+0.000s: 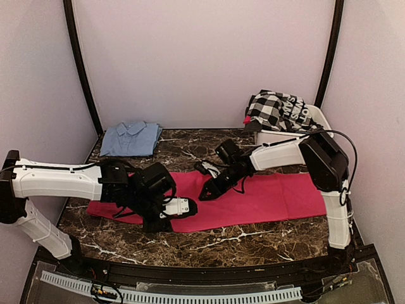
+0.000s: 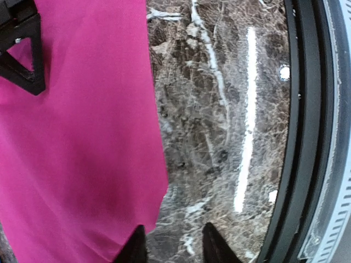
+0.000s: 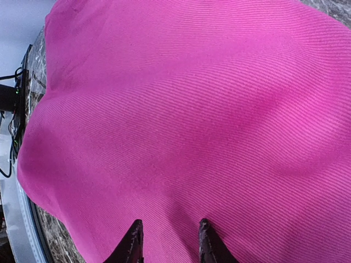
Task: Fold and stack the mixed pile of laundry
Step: Smooth out the rectangle-folded trousers at the center of the board.
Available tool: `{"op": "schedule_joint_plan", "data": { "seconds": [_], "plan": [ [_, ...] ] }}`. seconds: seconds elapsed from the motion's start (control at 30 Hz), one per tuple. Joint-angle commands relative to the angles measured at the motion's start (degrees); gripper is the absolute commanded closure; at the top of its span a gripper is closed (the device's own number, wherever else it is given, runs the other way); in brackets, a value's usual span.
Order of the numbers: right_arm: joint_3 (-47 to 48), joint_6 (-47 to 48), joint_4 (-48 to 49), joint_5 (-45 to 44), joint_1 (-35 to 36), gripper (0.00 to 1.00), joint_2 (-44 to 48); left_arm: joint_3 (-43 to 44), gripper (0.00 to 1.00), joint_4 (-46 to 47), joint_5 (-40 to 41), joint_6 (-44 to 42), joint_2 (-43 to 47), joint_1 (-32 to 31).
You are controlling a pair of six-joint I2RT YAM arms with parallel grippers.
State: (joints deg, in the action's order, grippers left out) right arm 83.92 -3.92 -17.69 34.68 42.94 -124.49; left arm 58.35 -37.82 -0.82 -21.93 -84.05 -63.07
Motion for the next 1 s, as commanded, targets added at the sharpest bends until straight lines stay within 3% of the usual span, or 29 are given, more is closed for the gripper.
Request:
{"op": "schedule_joint_plan", "data": {
  "seconds": [0.0, 0.13, 0.23, 0.37, 0.53, 0.7, 0.83, 0.97],
  "plan": [
    [-1.35, -0.76, -2.50, -2.70, -0.51, 0.65, 4.83, 1.06, 0.51, 3.16, 3.14, 13.06, 6.71, 6.86],
    [-1.05, -2.02, -1.97, -2.23, 0.18, 0.59, 8.72, 3.14, 0.43, 7.56, 6.82, 33.29, 8.25, 19.18],
    [-0.34, -2.79, -1.74, -2.06, 1.44, 0.56, 9.30, 0.59, 0.40, 11.05, 3.60, 46.66, 8.70, 29.09],
    [1.39, -2.88, -2.20, -3.14, 3.62, 0.56, 7.45, -4.92, 0.40, 14.03, -3.05, 56.54, 8.25, 40.52],
    [2.92, -3.78, -1.18, -3.07, 5.27, 0.56, 4.33, -10.79, 0.44, 14.99, -4.23, 63.24, 4.17, 47.92],
    [3.15, -3.96, -1.12, -3.11, 6.09, 0.56, 1.73, -13.36, 0.55, 14.61, -3.24, 66.75, -1.94, 56.44],
    [2.35, -3.85, -1.79, -3.49, 6.11, 0.56, 1.02, -12.32, 0.59, 15.23, -2.61, 67.27, -7.86, 62.06],
    [1.96, -3.46, -3.11, -4.17, 5.95, 0.56, 0.50, -9.26, 0.71, 15.98, -2.54, 66.02, -13.34, 67.92]
  ]
}}
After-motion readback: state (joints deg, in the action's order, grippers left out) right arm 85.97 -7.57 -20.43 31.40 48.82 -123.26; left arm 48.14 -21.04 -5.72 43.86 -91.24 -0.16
